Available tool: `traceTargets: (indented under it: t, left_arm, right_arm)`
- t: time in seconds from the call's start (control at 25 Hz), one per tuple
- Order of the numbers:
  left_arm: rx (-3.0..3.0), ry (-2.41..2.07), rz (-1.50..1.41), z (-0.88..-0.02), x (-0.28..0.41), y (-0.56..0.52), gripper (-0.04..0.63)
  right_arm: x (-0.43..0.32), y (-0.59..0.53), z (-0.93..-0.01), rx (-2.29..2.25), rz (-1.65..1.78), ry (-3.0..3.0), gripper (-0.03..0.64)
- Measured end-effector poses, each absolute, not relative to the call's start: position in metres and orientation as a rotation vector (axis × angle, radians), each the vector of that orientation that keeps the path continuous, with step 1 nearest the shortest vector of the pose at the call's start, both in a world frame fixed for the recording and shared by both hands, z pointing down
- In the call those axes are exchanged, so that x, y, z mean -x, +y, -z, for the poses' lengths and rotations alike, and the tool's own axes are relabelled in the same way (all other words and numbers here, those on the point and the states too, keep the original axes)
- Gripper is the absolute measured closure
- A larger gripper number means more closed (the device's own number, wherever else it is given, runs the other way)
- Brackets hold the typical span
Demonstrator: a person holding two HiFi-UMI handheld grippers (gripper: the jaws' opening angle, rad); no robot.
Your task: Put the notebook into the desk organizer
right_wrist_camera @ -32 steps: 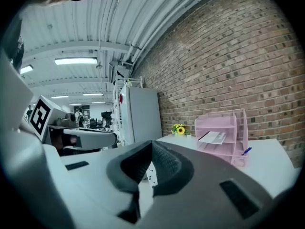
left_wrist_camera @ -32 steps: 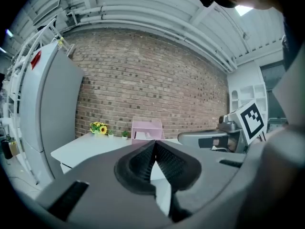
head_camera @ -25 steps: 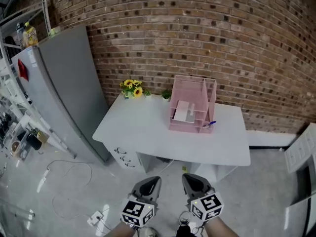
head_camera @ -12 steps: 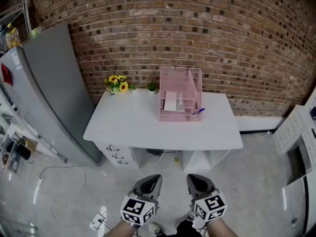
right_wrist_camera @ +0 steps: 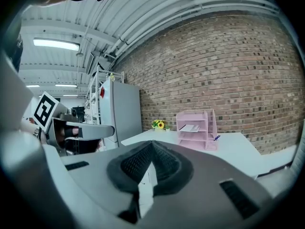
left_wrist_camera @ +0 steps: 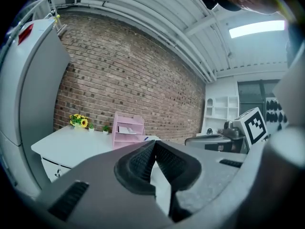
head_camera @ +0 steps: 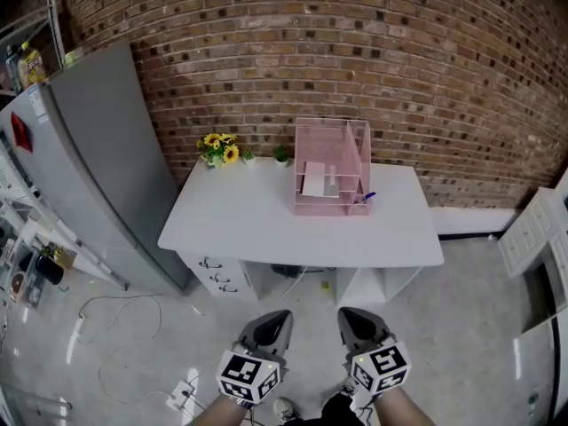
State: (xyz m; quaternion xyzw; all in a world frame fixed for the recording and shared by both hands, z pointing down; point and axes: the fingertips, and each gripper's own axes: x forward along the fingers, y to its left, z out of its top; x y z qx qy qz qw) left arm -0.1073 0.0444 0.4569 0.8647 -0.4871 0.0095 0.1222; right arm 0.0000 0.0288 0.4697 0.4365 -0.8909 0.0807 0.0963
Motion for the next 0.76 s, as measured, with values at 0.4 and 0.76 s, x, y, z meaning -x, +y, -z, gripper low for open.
traceTargets:
  t: [0.4,0.76]
  left_arm:
    - [-2.515,-1.434,-0.023,-0.459,0.099,0.051,0.591]
    - [-2.517,-1.424,-0.031,-0.462,0.091,0.055,0.591]
  right_arm:
    - [-0.006,0.037,-0.471,-1.281,-0.239,-2.649,0.614]
    - [-0.014,0.042,-0.472,-1.291,-0.236,-2.648,0.614]
